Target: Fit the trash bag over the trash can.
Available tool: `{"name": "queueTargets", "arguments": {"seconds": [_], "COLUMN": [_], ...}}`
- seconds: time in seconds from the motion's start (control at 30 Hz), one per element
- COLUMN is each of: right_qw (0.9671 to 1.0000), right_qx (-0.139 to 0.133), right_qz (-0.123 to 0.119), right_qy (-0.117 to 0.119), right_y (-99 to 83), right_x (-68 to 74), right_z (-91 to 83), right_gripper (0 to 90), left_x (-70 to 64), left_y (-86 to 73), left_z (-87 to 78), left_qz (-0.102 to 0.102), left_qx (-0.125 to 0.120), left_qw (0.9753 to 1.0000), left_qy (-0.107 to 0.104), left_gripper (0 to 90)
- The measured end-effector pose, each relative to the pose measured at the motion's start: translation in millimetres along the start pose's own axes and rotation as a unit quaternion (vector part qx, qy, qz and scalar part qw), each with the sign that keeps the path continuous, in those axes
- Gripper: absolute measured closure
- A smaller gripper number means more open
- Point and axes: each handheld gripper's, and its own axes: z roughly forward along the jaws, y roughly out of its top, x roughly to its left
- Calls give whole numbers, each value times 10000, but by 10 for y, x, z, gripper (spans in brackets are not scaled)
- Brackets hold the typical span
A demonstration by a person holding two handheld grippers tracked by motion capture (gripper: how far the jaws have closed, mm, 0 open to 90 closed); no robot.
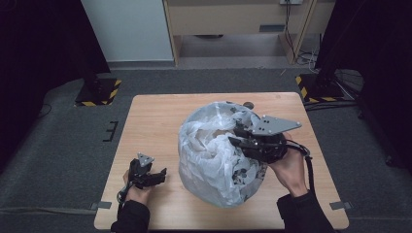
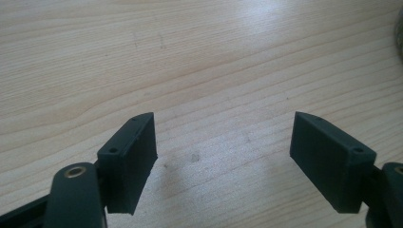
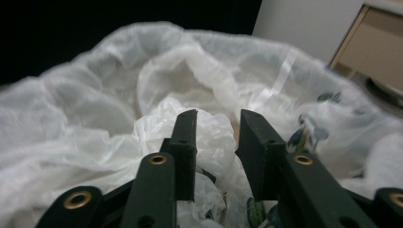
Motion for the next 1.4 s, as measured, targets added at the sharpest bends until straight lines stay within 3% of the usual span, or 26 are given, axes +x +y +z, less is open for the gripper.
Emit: {"name": "queueTargets", "arguments": {"seconds": [0.2, 0.37, 0.6, 0.9, 1.27, 1.4], "right_qw": [9975, 9948, 9946, 9960, 9984, 9978], "right_qx": [-688, -988, -997, -818, -497, -612], "right_qz": [51, 142, 257, 327, 221, 234], "right_qy": [-177, -216, -135, -159, -125, -120], "right_y": [230, 433, 593, 578, 571, 609], "right_x": [-8, 12, 25, -29, 11, 17], "right_z": [-132, -79, 170, 441, 533, 512], "right_gripper": [499, 370, 262, 240, 232, 232], "left_x": [3, 6, 9, 0, -10, -6], "left_y": [1, 1, 3, 6, 7, 7], "left_z": [4, 3, 4, 6, 10, 8], "left_qz": [-13, -27, -42, -29, -5, -9], "left_qx": [8, 1, -9, -19, -12, -21], "left_qw": [10000, 10000, 10000, 10000, 10000, 10000], "left_qy": [-16, -25, -48, -61, -71, -76], "left_gripper": [234, 234, 234, 234, 235, 235]}}
